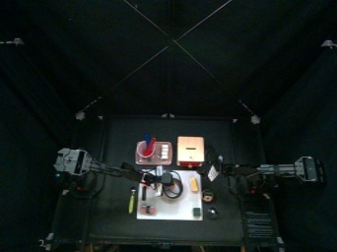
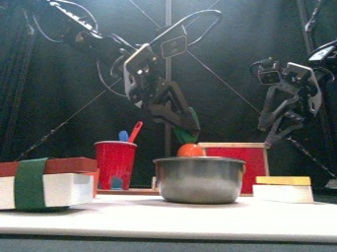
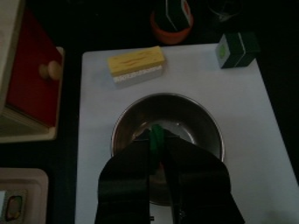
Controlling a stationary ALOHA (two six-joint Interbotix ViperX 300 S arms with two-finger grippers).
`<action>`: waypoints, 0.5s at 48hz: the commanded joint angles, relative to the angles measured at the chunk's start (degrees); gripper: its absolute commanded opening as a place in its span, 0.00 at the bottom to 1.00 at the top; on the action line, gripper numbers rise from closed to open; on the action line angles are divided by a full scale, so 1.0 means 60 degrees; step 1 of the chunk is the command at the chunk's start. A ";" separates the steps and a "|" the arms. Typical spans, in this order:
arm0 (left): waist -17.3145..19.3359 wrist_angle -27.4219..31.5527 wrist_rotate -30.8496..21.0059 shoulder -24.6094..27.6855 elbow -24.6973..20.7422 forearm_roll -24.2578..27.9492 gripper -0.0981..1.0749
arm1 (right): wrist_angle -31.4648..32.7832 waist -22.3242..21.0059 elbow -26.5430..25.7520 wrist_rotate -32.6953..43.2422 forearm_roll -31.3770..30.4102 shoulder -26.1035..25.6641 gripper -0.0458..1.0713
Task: Put both carrot halves into bowl
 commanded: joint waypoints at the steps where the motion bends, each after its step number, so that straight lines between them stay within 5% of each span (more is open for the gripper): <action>1: 0.0029 -0.0103 0.0000 0.0073 -0.0249 0.0029 0.49 | -0.0029 0.0044 -0.0103 0.0015 0.0088 -0.0029 0.93; 24: 0.0059 -0.0103 -0.0015 0.0146 -0.0352 0.0029 0.74 | -0.0029 0.0117 -0.0088 0.0015 0.0249 -0.0029 0.93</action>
